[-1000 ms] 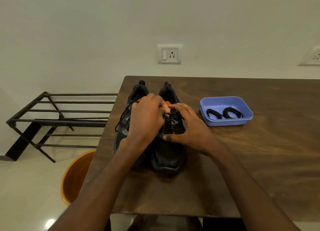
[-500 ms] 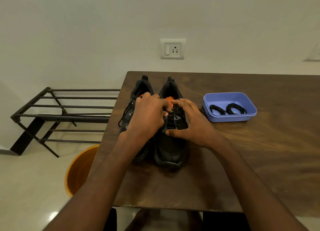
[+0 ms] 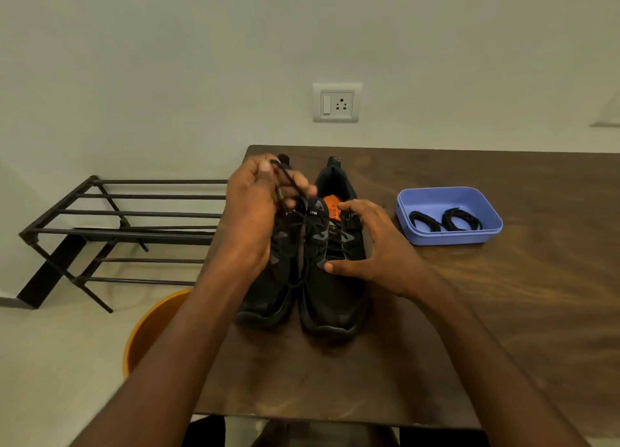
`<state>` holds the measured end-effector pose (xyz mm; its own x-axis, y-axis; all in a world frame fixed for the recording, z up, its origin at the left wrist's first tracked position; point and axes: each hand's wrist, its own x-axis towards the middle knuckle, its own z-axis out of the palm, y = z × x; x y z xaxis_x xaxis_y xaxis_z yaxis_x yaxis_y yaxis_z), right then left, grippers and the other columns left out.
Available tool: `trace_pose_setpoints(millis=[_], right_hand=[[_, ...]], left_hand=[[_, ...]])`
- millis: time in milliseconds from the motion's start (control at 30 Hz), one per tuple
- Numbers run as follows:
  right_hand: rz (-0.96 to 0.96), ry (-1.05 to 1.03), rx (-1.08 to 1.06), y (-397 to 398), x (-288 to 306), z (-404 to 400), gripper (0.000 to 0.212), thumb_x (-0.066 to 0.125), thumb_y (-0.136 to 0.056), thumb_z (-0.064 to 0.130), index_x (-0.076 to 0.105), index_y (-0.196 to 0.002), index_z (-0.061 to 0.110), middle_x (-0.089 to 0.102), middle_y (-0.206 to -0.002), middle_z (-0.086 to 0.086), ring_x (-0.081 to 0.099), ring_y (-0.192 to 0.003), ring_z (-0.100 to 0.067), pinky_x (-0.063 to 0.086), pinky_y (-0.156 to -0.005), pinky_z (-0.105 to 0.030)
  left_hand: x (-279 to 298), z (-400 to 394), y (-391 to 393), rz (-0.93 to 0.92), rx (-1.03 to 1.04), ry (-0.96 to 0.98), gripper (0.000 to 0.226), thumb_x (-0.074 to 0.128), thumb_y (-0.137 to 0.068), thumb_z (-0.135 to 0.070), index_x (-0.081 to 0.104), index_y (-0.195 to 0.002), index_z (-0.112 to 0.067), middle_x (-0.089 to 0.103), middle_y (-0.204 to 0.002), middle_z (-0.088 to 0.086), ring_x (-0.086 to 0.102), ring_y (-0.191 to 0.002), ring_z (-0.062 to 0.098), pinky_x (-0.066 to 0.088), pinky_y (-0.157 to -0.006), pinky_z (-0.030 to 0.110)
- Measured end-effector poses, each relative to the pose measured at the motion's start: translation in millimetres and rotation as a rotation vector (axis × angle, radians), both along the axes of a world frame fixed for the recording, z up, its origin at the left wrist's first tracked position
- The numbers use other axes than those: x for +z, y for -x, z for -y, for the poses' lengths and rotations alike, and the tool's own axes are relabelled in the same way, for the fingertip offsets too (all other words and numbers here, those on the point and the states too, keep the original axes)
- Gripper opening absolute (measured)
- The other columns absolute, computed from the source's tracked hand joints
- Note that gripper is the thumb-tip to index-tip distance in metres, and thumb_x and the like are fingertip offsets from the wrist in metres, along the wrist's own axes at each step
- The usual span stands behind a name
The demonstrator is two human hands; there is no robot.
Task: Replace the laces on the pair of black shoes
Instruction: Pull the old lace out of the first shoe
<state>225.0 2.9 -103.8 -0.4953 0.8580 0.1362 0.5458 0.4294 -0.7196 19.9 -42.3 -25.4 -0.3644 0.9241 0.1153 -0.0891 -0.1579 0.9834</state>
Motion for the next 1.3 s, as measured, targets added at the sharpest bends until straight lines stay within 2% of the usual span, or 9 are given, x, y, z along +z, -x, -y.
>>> trace_pose_setpoints(millis=[200, 400, 467, 667, 767, 900, 1000, 1167, 1300], right_hand=[[-0.001, 0.001, 0.01, 0.5, -2.1, -1.1, 0.103, 0.081, -0.06, 0.074, 0.032, -0.148, 0.053, 0.026, -0.16, 0.018, 0.042, -0.138, -0.007, 0.046, -0.113, -0.046], [0.015, 0.005, 0.003, -0.1, -3.1, -1.5, 0.105, 0.077, -0.057, 0.079, 0.029, -0.148, 0.056, 0.022, -0.162, 0.02, 0.038, -0.14, -0.006, 0.043, -0.115, -0.049], [0.01, 0.005, 0.003, -0.2, -2.4, -0.5, 0.105, 0.076, -0.057, 0.08, 0.029, -0.148, 0.057, 0.022, -0.162, 0.021, 0.039, -0.141, -0.007, 0.043, -0.115, -0.05], [0.006, 0.004, -0.004, -2.2, -0.8, -0.3, 0.103, 0.08, -0.058, 0.078, 0.031, -0.146, 0.058, 0.022, -0.161, 0.024, 0.035, -0.139, -0.002, 0.039, -0.118, -0.05], [0.021, -0.001, 0.0, -1.9, -0.4, -0.3, 0.102, 0.08, -0.06, 0.078, 0.03, -0.147, 0.058, 0.021, -0.162, 0.024, 0.035, -0.137, -0.001, 0.039, -0.117, -0.049], [0.01, -0.006, 0.003, -0.9, -0.3, 0.1, 0.102, 0.084, -0.062, 0.07, 0.031, -0.149, 0.053, 0.022, -0.162, 0.021, 0.037, -0.136, 0.0, 0.042, -0.116, -0.042], [0.026, -0.006, 0.005, -0.2, 0.2, 0.6, 0.102, 0.088, -0.065, 0.062, 0.031, -0.15, 0.052, 0.022, -0.163, 0.019, 0.037, -0.136, -0.001, 0.043, -0.115, -0.038], [0.023, 0.018, 0.006, -0.7, 2.9, 1.5, 0.101, 0.089, -0.067, 0.059, 0.031, -0.149, 0.052, 0.022, -0.163, 0.02, 0.034, -0.135, 0.002, 0.038, -0.112, -0.03], [0.006, 0.018, 0.007, 0.1, 4.2, 2.2, 0.099, 0.09, -0.067, 0.055, 0.033, -0.148, 0.051, 0.025, -0.16, 0.022, 0.034, -0.129, 0.008, 0.036, -0.103, -0.018]], left_hand=[[-35.0, -7.1, 2.1, -1.135, -0.19, 0.026, 0.018, 0.068, -0.097, -0.033, 0.061, -0.113, -0.028, 0.054, -0.104, -0.013, 0.052, -0.093, 0.002, 0.047, -0.084, 0.018], [-42.4, -14.6, 0.7, -1.361, -0.103, 0.041, 0.007, 0.067, -0.097, -0.021, 0.069, -0.102, -0.024, 0.059, -0.104, -0.006, 0.048, -0.106, 0.016, 0.043, -0.097, 0.037], [-37.6, -13.0, 2.9, -1.208, -0.024, -0.029, 0.006, 0.067, -0.096, -0.019, 0.069, -0.097, -0.025, 0.062, -0.1, -0.01, 0.054, -0.102, 0.014, 0.047, -0.093, 0.036], [-2.0, -2.3, 3.4, 0.14, -0.085, -0.181, 0.017, 0.044, -0.109, -0.009, 0.052, -0.094, -0.013, 0.071, -0.09, 0.008, 0.073, -0.093, 0.025, 0.059, -0.083, 0.033], [-11.7, -6.0, 10.2, -0.208, -0.059, -0.1, 0.015, 0.045, -0.109, -0.014, 0.052, -0.096, -0.017, 0.058, -0.076, -0.002, 0.06, -0.069, 0.015, 0.053, -0.071, 0.035], [-37.8, -11.8, 9.1, -1.167, -0.176, -0.038, 0.007, 0.066, -0.097, -0.034, 0.065, -0.103, -0.032, 0.057, -0.099, -0.015, 0.053, -0.095, 0.004, 0.048, -0.089, 0.03], [-41.0, -13.0, 4.8, -1.375, -0.161, 0.054, 0.002, 0.069, -0.095, -0.031, 0.071, -0.094, -0.03, 0.055, -0.103, -0.01, 0.045, -0.103, 0.012, 0.045, -0.098, 0.042], [-31.5, -10.1, 7.2, -0.707, 0.056, 0.022, 0.009, 0.062, -0.1, -0.01, 0.062, -0.093, -0.016, 0.071, -0.095, -0.007, 0.064, -0.093, 0.001, 0.05, -0.074, 0.012], [-23.1, -3.3, -8.2, -0.037, -0.08, 0.056, 0.011, 0.043, -0.108, -0.007, 0.052, -0.104, -0.004, 0.078, -0.095, 0.007, 0.076, -0.097, 0.019, 0.061, -0.081, 0.026]])
